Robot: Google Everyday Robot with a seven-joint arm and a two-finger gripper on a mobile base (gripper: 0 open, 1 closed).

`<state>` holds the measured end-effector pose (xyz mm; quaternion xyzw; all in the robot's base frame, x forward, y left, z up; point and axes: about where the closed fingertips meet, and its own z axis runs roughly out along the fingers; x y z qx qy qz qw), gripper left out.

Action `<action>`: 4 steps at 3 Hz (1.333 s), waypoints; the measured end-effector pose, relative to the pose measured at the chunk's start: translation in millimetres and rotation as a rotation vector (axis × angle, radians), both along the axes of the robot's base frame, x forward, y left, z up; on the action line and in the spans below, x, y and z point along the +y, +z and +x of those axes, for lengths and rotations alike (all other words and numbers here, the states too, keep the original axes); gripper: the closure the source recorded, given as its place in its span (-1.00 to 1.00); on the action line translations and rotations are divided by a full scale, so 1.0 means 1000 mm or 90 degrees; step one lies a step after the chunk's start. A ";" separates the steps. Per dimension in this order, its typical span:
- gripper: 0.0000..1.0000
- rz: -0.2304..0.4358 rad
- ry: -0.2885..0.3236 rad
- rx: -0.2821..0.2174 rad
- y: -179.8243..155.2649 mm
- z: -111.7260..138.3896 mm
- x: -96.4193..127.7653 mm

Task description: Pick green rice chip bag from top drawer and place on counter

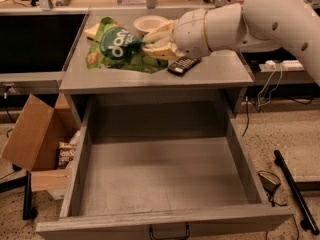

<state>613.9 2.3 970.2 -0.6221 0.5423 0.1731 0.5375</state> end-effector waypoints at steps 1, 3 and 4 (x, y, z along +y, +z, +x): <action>1.00 0.060 0.017 0.032 -0.009 0.045 0.012; 1.00 0.084 0.034 0.113 -0.039 0.107 0.046; 0.64 0.091 0.040 0.138 -0.050 0.124 0.057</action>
Offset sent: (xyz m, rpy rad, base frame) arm 0.1266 0.0499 -0.0434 0.1677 0.2090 0.0706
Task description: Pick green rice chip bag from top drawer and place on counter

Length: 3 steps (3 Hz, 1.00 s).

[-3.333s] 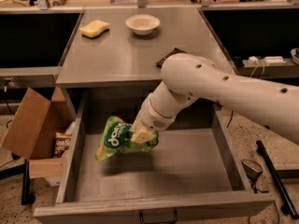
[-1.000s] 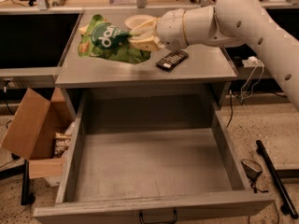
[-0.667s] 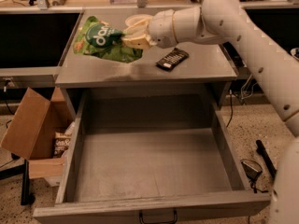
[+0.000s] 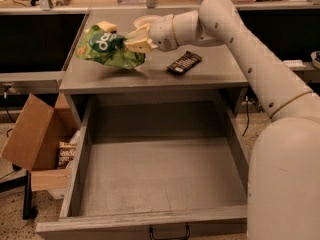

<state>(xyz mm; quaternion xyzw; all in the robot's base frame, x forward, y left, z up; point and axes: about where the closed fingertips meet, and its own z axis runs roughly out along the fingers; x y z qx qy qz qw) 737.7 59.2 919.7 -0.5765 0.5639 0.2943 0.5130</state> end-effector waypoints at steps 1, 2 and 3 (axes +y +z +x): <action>0.17 0.002 0.001 0.002 0.000 0.003 0.002; -0.29 0.002 0.001 0.002 -0.001 0.003 0.002; -0.91 0.005 0.003 -0.004 0.003 0.002 0.003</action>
Offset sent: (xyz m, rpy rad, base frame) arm 0.0027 0.0017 -0.0005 0.0028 0.0026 0.0009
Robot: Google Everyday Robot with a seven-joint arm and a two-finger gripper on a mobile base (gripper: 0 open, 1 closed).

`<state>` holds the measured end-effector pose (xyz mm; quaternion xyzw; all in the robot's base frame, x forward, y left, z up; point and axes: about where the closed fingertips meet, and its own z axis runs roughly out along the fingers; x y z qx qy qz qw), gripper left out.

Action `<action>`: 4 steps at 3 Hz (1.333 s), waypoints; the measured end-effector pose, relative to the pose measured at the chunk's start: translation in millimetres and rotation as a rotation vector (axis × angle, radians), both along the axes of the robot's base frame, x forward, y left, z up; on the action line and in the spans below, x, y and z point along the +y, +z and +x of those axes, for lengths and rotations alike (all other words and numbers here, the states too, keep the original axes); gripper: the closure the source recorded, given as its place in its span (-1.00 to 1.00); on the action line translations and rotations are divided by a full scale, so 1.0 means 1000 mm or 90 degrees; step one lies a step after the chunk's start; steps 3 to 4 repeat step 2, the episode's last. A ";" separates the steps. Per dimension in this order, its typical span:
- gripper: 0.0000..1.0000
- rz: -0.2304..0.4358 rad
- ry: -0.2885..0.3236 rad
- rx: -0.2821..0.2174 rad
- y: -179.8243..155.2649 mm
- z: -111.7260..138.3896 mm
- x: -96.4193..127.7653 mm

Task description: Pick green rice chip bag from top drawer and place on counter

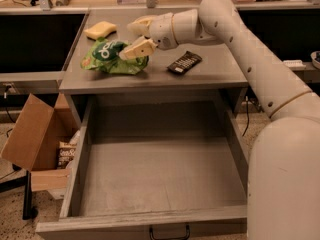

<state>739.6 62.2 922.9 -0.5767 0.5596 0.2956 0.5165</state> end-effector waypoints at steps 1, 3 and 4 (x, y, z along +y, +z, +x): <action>-1.00 0.008 0.005 -0.016 0.009 -0.002 0.002; -1.00 0.032 -0.001 -0.097 0.058 -0.017 -0.005; -1.00 0.032 -0.001 -0.097 0.058 -0.017 -0.005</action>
Offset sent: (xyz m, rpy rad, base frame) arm -0.0442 -0.0223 0.1398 0.1031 -0.3785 -0.0189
